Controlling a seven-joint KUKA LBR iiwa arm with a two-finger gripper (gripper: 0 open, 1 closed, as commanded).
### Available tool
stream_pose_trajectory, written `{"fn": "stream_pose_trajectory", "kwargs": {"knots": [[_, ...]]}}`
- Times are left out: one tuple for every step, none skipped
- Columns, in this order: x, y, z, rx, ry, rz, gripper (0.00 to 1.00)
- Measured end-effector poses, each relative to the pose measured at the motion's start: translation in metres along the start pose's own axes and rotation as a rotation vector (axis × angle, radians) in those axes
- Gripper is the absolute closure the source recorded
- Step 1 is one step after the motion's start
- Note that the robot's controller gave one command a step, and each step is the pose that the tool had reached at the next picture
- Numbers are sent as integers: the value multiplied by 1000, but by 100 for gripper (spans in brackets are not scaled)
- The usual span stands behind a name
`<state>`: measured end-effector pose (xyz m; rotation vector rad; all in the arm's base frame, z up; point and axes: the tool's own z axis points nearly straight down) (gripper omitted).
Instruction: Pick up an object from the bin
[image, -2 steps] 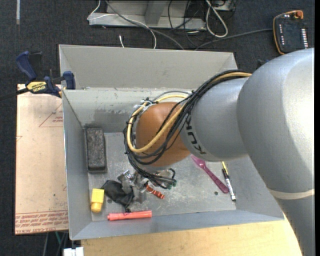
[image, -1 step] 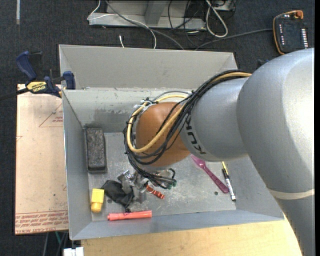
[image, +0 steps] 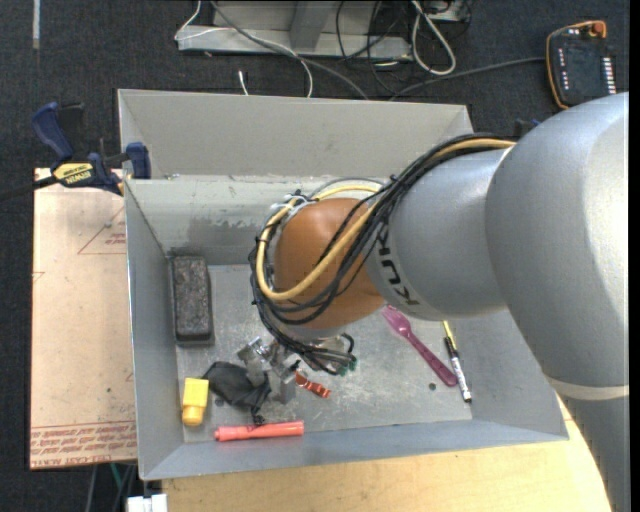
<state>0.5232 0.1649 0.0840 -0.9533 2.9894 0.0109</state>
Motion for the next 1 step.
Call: {"fn": "stream_pose_trajectory", "kwargs": {"knots": [[-1,0,-17,0,-3,1,100]]}}
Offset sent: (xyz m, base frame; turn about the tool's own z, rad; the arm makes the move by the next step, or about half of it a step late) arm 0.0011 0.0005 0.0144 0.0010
